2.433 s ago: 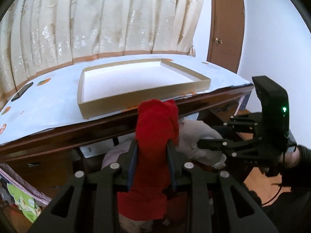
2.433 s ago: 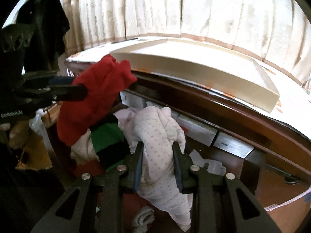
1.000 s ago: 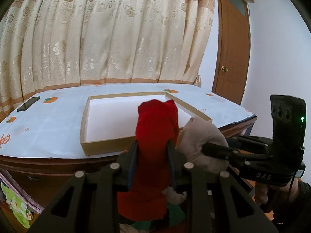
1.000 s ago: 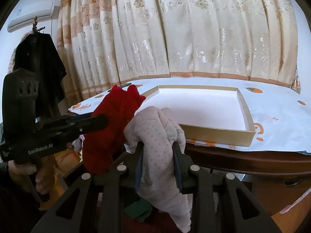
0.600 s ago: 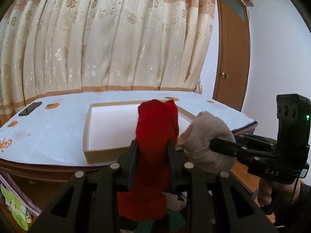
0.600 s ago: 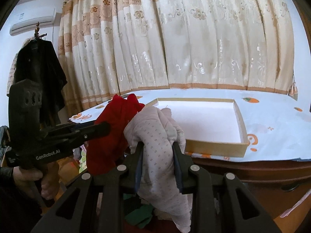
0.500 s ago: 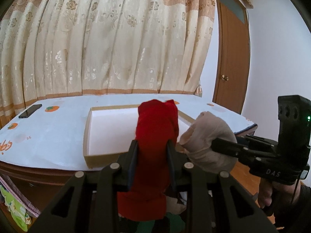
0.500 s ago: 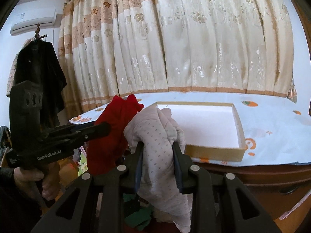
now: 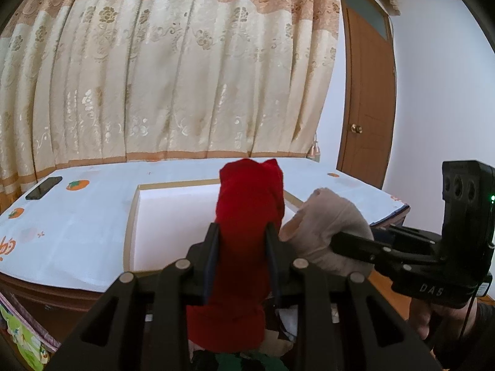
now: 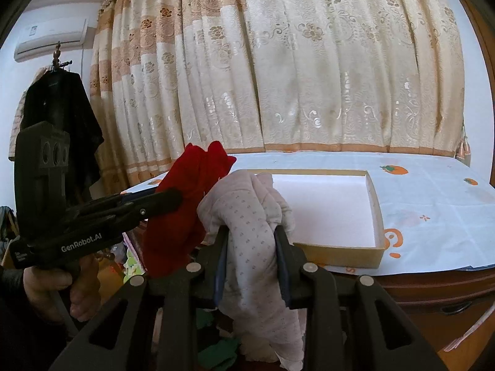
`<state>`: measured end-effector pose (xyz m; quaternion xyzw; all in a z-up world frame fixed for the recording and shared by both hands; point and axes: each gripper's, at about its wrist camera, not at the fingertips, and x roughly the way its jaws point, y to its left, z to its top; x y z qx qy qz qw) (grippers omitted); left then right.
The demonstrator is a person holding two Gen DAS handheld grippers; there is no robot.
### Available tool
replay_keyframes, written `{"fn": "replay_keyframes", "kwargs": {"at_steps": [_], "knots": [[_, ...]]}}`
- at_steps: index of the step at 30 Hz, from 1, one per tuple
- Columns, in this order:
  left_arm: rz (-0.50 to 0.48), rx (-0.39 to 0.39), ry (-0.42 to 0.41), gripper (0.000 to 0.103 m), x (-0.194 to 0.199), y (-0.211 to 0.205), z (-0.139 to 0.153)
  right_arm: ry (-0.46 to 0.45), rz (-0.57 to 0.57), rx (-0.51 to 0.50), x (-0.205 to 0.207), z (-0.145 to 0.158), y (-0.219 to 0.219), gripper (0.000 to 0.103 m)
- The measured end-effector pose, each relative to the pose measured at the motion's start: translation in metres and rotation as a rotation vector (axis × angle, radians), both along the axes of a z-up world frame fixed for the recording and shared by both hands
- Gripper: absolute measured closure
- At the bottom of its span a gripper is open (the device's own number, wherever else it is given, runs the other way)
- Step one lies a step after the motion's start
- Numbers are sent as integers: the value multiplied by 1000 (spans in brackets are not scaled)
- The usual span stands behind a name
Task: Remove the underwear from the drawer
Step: 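Carry the red sock with the left gripper while the right gripper carries the white garment over the tray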
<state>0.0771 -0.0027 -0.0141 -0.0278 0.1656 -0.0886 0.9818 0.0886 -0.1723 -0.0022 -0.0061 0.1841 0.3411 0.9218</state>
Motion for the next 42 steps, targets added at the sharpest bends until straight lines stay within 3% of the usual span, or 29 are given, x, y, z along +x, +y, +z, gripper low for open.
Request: {"fn": "replay_keyframes", "kwargs": {"at_steps": [7,29,42], "knots": [[-8,13,-9,77,13,-3,10,7,-14,3,10,6,-3,73],[-3,-16,74,77,96,-9,32,84,-68,1,86,28,-3,73],[3,-37,110,77,126,-5,35,137,-56,26,120,41,-1,73]]}}
